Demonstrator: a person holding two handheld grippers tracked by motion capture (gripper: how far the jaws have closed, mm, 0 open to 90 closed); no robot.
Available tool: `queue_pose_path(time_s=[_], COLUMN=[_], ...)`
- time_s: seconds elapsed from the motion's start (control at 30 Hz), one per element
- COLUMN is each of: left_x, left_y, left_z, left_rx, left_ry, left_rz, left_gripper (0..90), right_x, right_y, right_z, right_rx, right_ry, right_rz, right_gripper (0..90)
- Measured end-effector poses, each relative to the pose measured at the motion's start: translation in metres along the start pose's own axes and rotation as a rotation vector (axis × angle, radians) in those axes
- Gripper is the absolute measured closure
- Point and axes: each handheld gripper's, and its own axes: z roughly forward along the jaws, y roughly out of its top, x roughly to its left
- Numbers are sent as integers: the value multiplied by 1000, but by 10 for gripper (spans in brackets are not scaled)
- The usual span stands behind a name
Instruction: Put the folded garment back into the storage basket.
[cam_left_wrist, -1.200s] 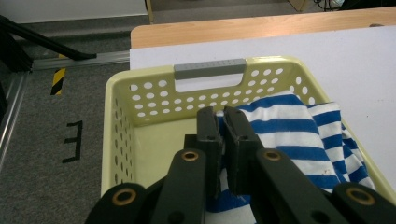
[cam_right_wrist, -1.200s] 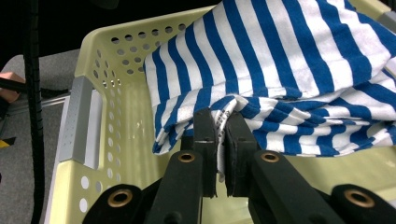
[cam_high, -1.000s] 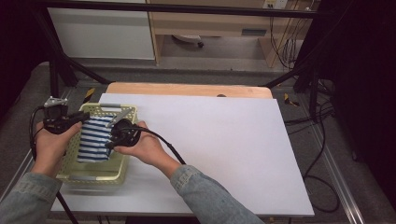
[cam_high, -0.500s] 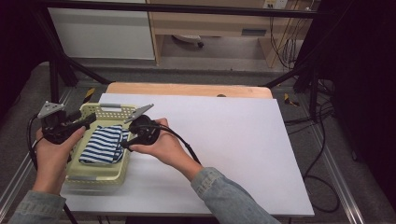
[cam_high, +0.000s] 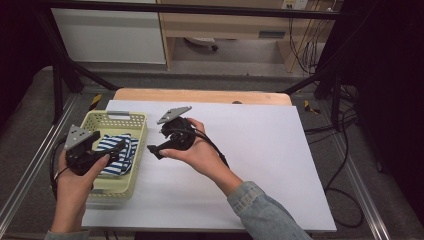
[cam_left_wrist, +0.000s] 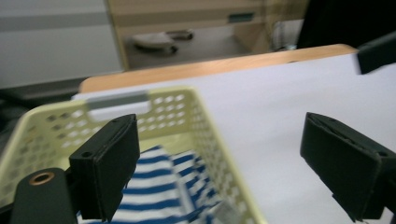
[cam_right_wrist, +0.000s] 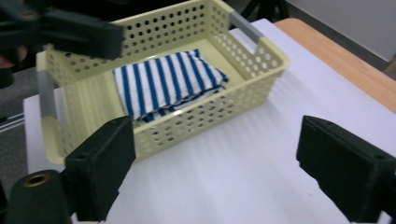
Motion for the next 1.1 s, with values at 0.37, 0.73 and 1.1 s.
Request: queue_pose_path(time_s=[0.37, 0.73, 1.1], left_x=[-14, -31, -38], left_y=[-32, -43, -48], left_z=[0, 6, 8], left_rx=[-49, -7, -5], left_ry=[-34, -63, -71], left_rz=[-86, -57, -51], left_gripper=[138, 96, 95], right_x=[-18, -34, -57], right_y=[-10, -20, -24], right_z=[-21, -47, -77], right_rx=[-65, -123, -206], right_ry=[-123, -184, -237], right_rz=[-6, -19, 28], right_gripper=[37, 46, 39])
